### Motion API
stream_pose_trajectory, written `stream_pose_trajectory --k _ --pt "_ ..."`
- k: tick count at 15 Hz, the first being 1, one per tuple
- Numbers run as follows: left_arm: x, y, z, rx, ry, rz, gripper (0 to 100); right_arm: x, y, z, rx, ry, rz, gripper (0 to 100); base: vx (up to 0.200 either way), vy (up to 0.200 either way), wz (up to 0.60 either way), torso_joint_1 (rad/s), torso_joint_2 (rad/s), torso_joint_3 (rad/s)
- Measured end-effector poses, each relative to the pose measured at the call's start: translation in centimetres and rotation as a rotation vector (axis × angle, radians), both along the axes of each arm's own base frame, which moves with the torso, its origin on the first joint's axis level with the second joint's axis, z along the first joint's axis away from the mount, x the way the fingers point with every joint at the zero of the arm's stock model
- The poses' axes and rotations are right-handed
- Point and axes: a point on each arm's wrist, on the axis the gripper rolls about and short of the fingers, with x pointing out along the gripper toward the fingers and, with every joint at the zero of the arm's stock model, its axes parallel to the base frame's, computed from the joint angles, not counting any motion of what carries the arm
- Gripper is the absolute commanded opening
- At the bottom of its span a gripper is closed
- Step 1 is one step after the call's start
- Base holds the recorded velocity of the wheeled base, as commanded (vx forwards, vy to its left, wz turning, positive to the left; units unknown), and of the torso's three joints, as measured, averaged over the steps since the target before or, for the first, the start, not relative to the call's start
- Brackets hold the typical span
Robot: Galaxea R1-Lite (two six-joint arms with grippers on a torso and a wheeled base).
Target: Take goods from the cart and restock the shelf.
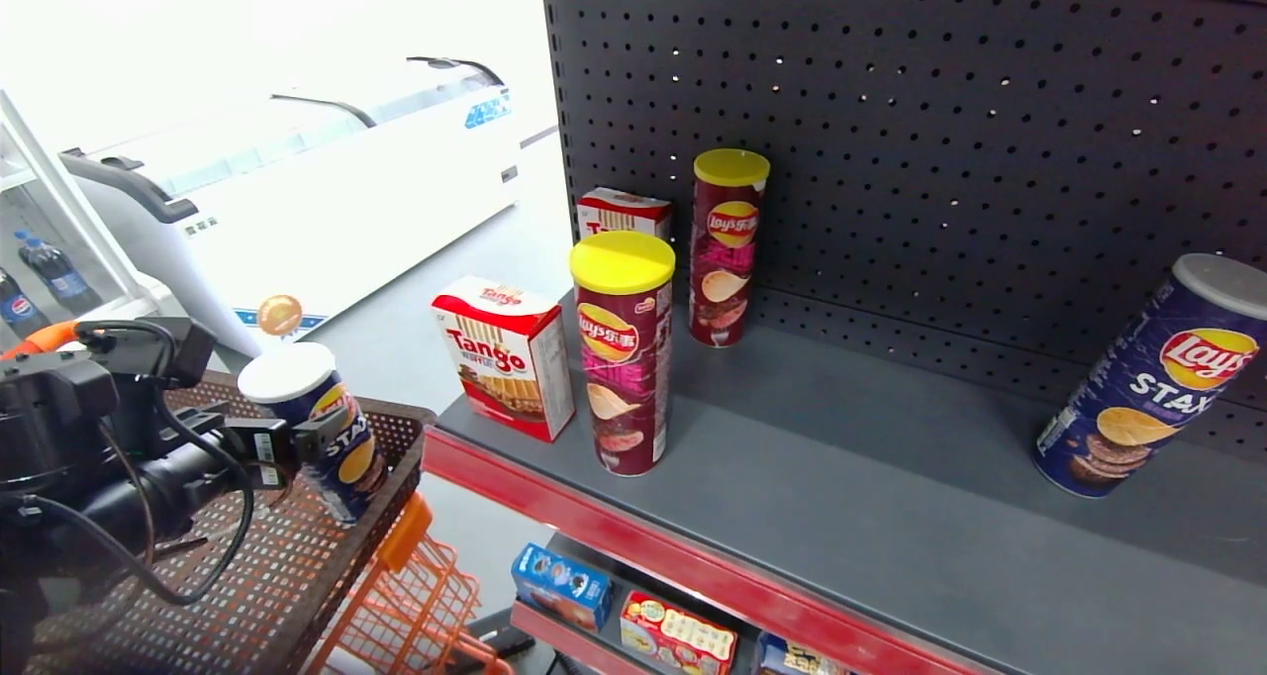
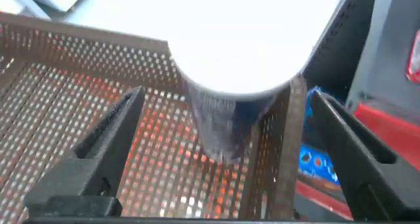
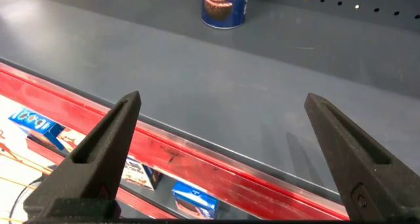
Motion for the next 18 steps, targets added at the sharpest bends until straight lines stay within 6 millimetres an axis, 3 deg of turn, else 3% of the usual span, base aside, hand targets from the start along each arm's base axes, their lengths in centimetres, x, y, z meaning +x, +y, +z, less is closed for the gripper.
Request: stream_pose_trajectory --k 9,18 --pt "3.2 1.3 -3.9 0.006 0.014 0.038 100 0.0 0.0 0.0 0.000 0.000 0.000 100 0.000 0.000 0.00 0.000 0.00 0.000" --pt "5.5 1.6 -4.8 0.007 0.018 0.038 100 0.0 0.0 0.0 0.000 0.000 -0.001 100 0.000 0.000 0.00 0.000 0.00 0.000"
